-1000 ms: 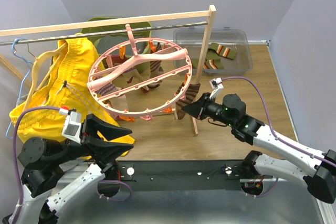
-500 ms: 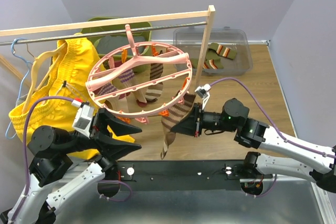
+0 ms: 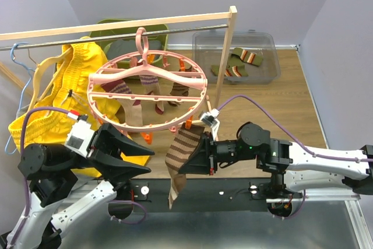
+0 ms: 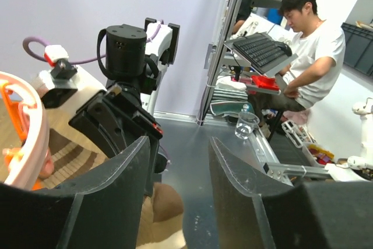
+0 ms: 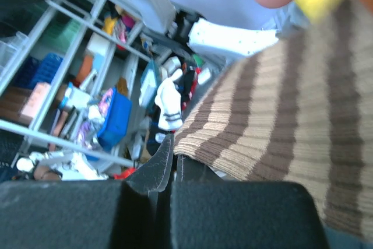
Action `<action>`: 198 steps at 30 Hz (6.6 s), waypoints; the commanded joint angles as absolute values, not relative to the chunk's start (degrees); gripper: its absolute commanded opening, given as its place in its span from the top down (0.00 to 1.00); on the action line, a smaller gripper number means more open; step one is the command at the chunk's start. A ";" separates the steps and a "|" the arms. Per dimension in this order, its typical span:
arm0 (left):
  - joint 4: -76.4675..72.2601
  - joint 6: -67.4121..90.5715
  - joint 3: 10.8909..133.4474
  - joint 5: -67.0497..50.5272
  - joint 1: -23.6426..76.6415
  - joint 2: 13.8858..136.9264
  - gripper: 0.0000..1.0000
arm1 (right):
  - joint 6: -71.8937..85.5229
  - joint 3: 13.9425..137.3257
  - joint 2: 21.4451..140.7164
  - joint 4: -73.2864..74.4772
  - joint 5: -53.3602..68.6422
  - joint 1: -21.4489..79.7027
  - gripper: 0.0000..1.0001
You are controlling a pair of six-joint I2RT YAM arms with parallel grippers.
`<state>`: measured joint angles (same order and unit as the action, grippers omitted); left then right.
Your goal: Remove the socks clipped to the hanger
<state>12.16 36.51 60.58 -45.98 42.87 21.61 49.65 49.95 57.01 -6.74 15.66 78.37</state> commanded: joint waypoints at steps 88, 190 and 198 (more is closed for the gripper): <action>22.77 34.19 50.63 -47.99 42.98 21.62 1.00 | 25.05 69.78 62.14 4.83 -18.81 81.39 0.33; 26.72 30.76 52.12 -43.16 42.98 23.91 0.29 | 28.92 76.87 71.44 39.11 -1.51 11.19 0.99; 29.79 31.99 54.49 -39.65 42.98 20.83 0.33 | 25.84 103.78 96.90 40.08 7.20 3.60 0.99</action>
